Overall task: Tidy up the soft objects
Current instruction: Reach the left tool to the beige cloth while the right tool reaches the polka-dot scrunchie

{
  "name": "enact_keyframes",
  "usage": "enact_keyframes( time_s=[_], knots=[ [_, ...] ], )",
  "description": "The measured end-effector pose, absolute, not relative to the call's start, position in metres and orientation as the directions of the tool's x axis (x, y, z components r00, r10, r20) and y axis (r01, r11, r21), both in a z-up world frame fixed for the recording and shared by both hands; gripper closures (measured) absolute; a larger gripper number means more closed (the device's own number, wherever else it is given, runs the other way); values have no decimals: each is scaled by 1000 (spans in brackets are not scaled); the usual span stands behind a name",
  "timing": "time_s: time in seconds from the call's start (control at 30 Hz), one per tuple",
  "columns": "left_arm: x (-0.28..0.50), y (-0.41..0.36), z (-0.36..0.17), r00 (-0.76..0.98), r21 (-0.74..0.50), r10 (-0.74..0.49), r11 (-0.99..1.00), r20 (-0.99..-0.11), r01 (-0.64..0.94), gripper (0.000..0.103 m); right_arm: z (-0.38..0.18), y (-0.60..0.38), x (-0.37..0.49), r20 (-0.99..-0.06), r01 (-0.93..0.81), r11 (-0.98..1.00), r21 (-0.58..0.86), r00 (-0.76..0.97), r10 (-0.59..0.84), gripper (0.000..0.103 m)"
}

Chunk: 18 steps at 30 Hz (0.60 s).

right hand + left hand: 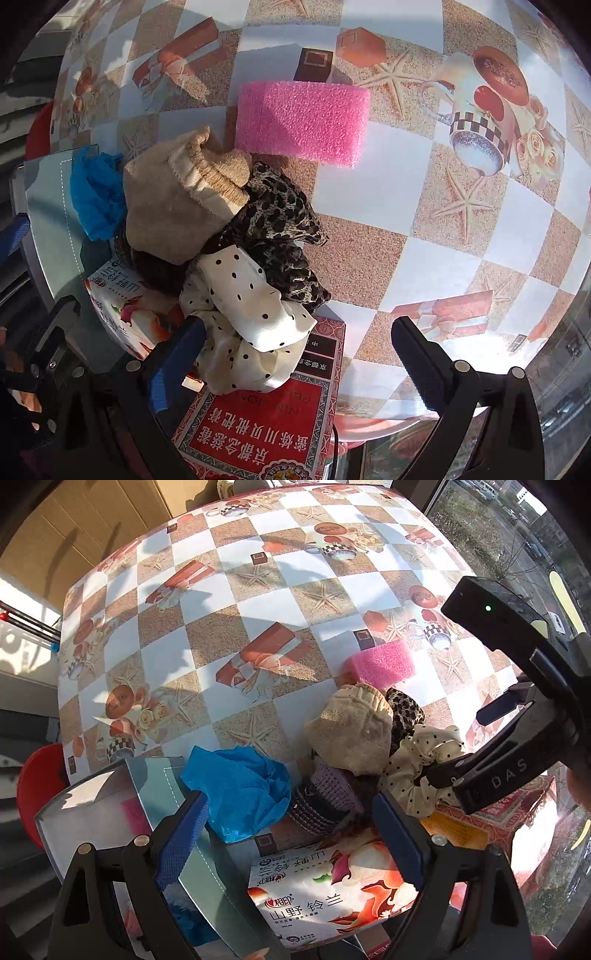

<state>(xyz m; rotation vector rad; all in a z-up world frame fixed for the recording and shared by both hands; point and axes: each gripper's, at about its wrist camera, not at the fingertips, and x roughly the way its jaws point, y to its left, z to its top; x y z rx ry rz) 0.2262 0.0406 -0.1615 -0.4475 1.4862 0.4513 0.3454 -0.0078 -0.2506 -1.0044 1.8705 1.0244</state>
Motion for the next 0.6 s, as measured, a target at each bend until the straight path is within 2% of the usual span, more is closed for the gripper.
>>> enact_keyframes(
  time_s=[0.17, 0.37, 0.47, 0.6],
  knots=[
    [257, 32, -188, -14, -23, -34, 867, -999, -498, 11, -262, -26, 371, -907, -897, 384, 217, -331, -260, 2],
    [282, 24, -227, -104, 4, -50, 885, -993, -466, 11, -276, -104, 448, -934, -804, 592, 49, -247, -259, 2],
    [289, 33, -238, -121, 8, -59, 873, -991, -488, 11, -275, -145, 468, -930, -706, 700, 107, -321, -181, 2],
    [297, 60, -244, -139, 86, 17, 854, -990, -513, 11, -259, -164, 465, -921, -618, 745, 251, -389, -11, 2]
  ],
)
